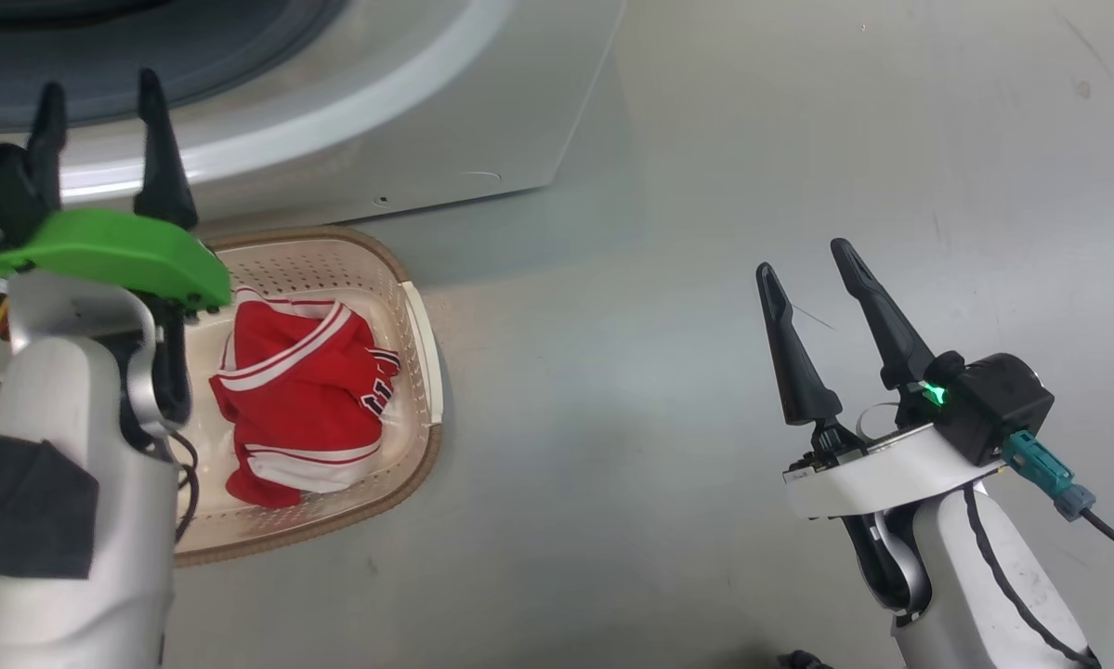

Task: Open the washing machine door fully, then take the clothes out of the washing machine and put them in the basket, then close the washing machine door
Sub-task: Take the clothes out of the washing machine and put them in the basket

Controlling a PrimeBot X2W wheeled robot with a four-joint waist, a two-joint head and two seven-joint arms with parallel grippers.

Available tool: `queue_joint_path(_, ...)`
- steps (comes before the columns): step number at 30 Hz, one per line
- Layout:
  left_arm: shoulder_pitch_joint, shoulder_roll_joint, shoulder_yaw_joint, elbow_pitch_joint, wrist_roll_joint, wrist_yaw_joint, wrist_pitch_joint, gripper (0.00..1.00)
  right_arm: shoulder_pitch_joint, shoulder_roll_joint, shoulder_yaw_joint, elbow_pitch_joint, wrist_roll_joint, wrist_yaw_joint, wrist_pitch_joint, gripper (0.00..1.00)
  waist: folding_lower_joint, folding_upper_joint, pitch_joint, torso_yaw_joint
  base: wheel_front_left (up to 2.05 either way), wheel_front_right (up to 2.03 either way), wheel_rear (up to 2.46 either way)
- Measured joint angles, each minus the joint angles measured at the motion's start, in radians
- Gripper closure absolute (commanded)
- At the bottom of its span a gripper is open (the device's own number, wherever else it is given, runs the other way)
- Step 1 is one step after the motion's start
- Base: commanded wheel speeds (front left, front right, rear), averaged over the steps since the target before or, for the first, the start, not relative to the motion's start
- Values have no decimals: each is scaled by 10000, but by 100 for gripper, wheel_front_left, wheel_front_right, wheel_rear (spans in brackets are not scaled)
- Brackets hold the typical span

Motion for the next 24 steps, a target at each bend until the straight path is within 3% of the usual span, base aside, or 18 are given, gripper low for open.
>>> queue_joint_path(24, -3963, 2006, 918, 1532, 1018, 40, 1528, 0, -1050, 19, 872, 27, 1724, -15, 0, 0, 1, 0, 1550, -1639, 0, 0, 0)
